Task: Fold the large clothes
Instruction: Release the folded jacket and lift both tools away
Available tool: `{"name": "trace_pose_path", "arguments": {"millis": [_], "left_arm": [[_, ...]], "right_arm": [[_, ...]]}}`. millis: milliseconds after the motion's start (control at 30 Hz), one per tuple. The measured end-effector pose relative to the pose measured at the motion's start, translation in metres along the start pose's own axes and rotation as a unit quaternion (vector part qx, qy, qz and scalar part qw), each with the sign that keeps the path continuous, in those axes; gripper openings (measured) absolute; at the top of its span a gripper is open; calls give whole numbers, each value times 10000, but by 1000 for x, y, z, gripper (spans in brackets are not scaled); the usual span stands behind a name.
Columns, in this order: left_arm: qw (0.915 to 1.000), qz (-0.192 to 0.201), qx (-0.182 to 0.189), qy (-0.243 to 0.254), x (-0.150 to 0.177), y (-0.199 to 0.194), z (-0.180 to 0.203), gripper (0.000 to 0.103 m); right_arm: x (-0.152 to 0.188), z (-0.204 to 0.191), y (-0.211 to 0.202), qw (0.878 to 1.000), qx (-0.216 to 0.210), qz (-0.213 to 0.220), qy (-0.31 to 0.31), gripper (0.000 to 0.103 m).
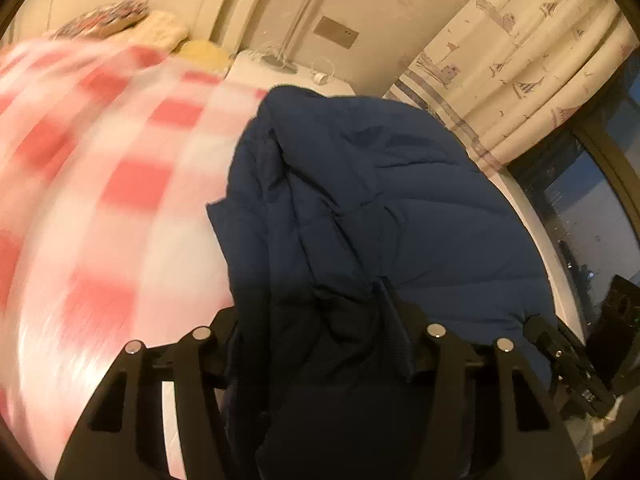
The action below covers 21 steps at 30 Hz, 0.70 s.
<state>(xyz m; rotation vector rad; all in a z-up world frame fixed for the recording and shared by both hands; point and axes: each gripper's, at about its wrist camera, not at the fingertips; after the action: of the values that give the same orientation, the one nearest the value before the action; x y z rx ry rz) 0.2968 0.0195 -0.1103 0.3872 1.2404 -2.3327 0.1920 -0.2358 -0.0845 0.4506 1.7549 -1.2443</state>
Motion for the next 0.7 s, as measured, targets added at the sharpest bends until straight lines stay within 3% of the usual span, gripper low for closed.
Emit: {"name": "trace_pose_path", "arguments": {"millis": [133,167,200,300,333,400,467,567,700], "left_arm": [[9996,178,-229,44,-9,28,17,67],[9994,221,-264,9,-6,28,17,74],[9988,336,-363,24,-1,24,16,81],[9919,897,-797,406,16,0,28,83],[9879,1099,-951,539,25,-17,32,85],[9775,1593,-1140,781,42,-52,49,101],[9612,2246,-1140,1125,69,-96,70,101],[9414,2811,-1293,1340,105,-140,95,101],[9303,3051,-1369,1510,137,-171,116,101]], "right_arm": [[1,36,21,9984,56,-303,473,70],[4,42,21,9972,70,-331,660,78],[6,42,17,9968,139,-332,716,85],[4,22,-7,9957,698,-277,544,88],[1,6,-23,9936,1035,-190,421,88],[-2,-9,-43,9930,1153,99,233,89],[-2,-42,-73,9898,1370,393,-68,94],[-3,-72,-99,9826,1747,459,-425,98],[-2,-96,-127,9778,1930,444,-687,98]]}}
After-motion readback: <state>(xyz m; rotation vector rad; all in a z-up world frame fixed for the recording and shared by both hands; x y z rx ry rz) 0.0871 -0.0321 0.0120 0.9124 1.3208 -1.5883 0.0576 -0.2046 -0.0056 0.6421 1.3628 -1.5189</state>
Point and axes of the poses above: each gripper's, at about its wrist camera, not at the fingertips, and y roughly the way its jaws point, z to its right, x to its underside, and after that the axes turned 14 degrees about -y, right-handed
